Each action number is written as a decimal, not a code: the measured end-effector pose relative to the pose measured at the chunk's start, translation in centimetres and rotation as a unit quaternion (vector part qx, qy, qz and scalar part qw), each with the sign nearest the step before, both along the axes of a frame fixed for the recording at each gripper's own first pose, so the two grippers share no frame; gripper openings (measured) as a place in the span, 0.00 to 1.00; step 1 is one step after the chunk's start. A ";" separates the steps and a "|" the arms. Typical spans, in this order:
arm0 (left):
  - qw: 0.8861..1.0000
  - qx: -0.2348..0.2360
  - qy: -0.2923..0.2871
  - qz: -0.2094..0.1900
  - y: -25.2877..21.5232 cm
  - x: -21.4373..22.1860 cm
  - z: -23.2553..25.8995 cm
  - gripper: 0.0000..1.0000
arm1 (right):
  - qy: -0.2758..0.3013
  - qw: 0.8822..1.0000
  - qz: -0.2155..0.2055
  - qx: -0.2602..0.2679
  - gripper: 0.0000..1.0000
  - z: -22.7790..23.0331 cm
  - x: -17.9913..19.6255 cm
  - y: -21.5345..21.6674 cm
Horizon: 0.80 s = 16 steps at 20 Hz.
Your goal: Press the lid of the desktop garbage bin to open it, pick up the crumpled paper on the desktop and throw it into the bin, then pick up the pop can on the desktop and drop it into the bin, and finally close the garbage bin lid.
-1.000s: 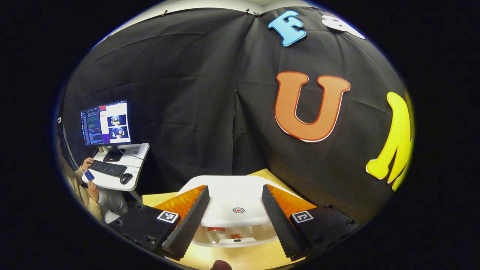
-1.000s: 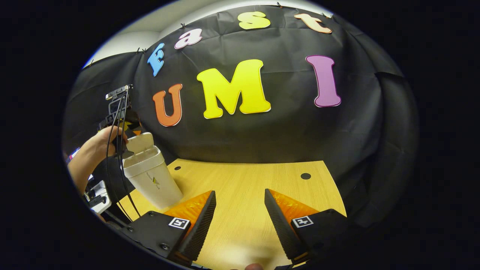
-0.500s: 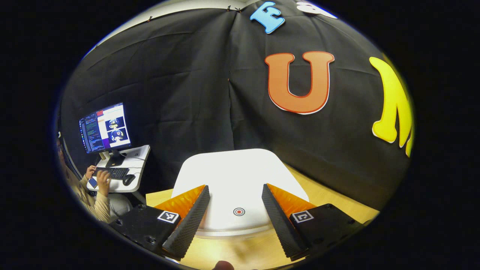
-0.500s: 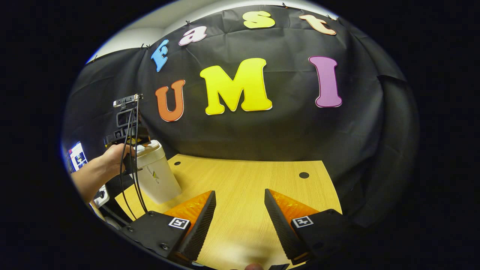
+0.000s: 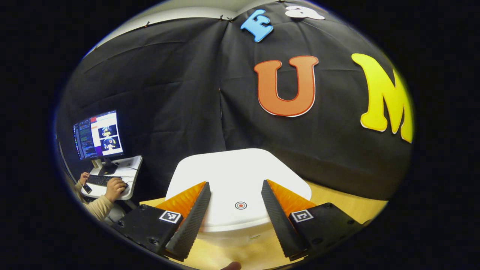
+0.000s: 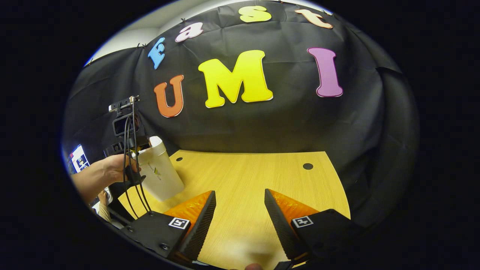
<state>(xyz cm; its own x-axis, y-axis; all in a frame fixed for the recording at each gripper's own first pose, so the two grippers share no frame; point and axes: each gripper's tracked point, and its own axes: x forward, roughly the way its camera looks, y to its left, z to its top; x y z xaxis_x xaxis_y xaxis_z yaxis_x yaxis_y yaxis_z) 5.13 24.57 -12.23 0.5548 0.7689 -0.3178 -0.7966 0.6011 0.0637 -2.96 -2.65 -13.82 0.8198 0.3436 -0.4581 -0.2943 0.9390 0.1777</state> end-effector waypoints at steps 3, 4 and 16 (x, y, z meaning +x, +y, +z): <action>0.999 0.037 -0.003 -0.006 -0.2 0.6 1.2 0.89 | -0.017 1.000 0.004 -0.003 0.83 0.7 0.5 0.5; 0.999 0.041 0.002 -0.010 0.0 0.7 1.2 0.89 | -0.021 1.000 0.004 0.000 0.83 1.0 0.6 0.7; 0.960 0.064 -0.114 -0.247 -7.9 0.6 10.6 0.91 | -0.135 0.990 -0.032 -0.004 0.83 7.6 3.0 2.5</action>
